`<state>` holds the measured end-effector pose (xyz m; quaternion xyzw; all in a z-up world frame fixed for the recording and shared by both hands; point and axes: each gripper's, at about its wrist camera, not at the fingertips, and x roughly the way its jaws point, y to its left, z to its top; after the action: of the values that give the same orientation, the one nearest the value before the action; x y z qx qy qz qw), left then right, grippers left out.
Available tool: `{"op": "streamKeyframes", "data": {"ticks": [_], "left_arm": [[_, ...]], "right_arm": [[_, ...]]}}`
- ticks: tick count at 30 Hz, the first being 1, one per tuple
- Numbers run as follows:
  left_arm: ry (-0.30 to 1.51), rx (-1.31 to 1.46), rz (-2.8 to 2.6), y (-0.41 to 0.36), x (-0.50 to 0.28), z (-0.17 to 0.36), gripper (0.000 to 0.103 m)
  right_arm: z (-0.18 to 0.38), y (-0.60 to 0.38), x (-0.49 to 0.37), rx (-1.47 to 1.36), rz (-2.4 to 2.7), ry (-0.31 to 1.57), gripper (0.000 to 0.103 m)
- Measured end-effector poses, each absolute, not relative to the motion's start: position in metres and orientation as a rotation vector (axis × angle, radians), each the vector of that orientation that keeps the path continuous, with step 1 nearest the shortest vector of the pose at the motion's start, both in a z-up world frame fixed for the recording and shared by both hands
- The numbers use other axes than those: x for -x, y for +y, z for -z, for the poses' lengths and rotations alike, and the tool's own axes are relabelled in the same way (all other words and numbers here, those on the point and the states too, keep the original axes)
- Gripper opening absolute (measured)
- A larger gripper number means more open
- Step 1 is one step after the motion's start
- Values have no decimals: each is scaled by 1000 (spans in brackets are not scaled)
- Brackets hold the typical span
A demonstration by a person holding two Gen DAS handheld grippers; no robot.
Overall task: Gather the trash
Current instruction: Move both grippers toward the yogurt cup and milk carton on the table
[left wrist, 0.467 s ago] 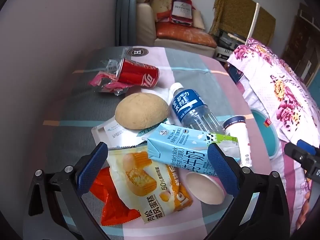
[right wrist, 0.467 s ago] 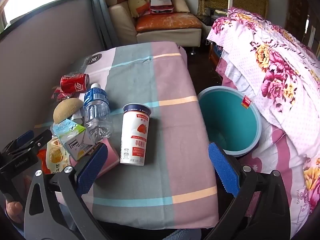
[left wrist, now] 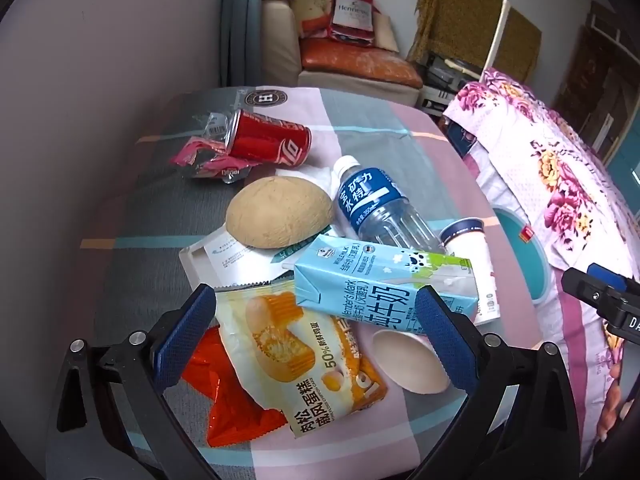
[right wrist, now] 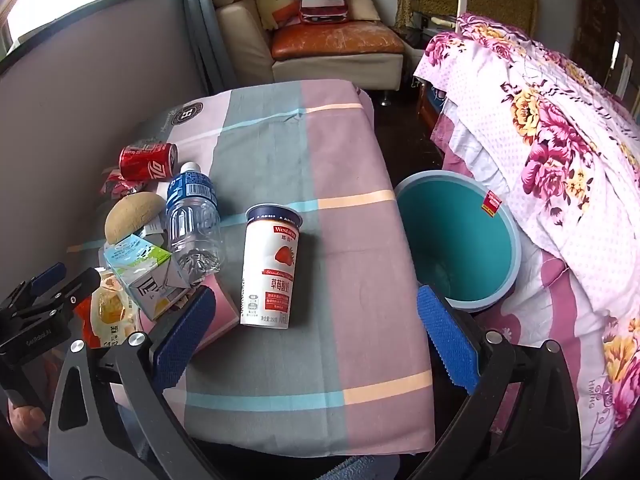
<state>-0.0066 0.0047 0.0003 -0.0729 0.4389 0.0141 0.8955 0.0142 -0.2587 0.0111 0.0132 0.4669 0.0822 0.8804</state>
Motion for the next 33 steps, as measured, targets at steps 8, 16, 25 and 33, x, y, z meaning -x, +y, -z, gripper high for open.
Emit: {"op": "streamKeyframes", "data": {"ticks": [8, 16, 25, 33], "left_arm": [[916, 149, -26, 5, 7, 2, 100], [937, 151, -8, 5, 9, 5, 100], [945, 160, 11, 7, 9, 9, 100], [949, 159, 40, 6, 11, 11, 100]], "right_arm": [[-8, -260, -14, -31, -166, 984, 97], [-2, -262, -16, -42, -164, 1005, 97], [4, -260, -17, -47, -160, 1024, 97], [7, -261, -18, -59, -158, 1039, 97]]}}
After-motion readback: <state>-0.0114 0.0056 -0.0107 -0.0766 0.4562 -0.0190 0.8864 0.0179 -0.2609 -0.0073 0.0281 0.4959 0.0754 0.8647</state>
